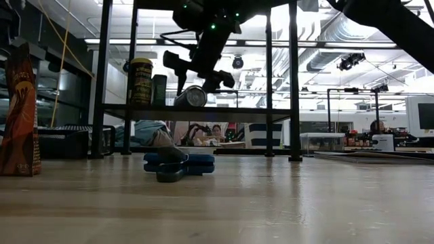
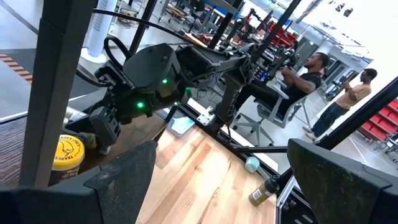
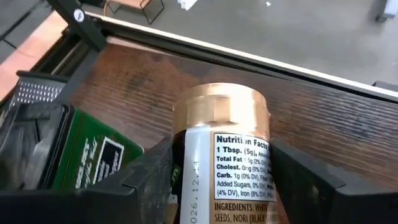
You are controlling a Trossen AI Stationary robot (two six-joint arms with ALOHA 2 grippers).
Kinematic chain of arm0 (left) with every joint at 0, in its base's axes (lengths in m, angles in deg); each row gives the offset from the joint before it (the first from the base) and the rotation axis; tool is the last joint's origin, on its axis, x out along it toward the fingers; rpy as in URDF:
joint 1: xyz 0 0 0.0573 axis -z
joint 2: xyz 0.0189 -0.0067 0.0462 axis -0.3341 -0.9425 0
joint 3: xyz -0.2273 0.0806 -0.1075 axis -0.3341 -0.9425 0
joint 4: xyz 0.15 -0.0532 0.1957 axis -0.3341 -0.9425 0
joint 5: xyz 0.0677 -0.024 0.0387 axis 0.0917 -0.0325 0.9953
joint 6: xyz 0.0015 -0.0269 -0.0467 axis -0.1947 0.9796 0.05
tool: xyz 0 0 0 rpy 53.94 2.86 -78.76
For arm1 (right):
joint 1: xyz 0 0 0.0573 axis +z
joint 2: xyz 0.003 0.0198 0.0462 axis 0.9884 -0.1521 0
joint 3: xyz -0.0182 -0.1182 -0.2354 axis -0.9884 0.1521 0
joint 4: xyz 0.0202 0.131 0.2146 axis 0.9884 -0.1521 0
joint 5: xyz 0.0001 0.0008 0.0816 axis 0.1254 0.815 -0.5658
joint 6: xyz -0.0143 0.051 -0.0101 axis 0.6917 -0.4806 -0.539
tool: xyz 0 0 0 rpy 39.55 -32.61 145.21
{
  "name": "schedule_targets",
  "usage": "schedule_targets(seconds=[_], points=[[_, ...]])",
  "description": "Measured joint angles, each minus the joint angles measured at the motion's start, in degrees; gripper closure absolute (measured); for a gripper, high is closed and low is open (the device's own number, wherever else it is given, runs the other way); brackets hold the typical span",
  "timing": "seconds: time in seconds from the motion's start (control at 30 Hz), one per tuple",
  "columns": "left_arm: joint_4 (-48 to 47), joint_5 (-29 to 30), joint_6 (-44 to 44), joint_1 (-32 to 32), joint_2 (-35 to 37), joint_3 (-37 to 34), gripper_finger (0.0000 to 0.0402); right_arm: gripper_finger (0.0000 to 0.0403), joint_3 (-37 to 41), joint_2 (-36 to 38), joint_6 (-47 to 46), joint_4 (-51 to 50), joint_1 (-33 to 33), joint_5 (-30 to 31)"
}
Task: Shelf spices
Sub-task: Put the brown seasoning bottle on the shelf
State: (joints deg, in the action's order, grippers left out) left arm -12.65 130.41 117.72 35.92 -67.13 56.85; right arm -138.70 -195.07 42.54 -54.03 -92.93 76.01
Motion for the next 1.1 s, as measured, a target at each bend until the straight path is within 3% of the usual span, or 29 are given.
schedule_targets(seconds=[0.67, 0.9, 1.1], points=[[-0.1, 0.0, -0.7, 0.0, 0.0, 0.0, 0.0045, 0.0238, -4.4, -0.1, 6.7, -7.9, 2.8, 0.0], [-0.1, 0.0, -1.2, 0.0, 0.0, 0.0, 0.0045, 0.0218, -7.5, -0.4, 10.3, -9.0, 3.1, -0.7], [-0.1, 0.0, -1.7, 0.0, 0.0, 0.0, 0.0045, 0.016, -9.4, -0.5, 7.5, -12.3, 2.6, -2.9]])
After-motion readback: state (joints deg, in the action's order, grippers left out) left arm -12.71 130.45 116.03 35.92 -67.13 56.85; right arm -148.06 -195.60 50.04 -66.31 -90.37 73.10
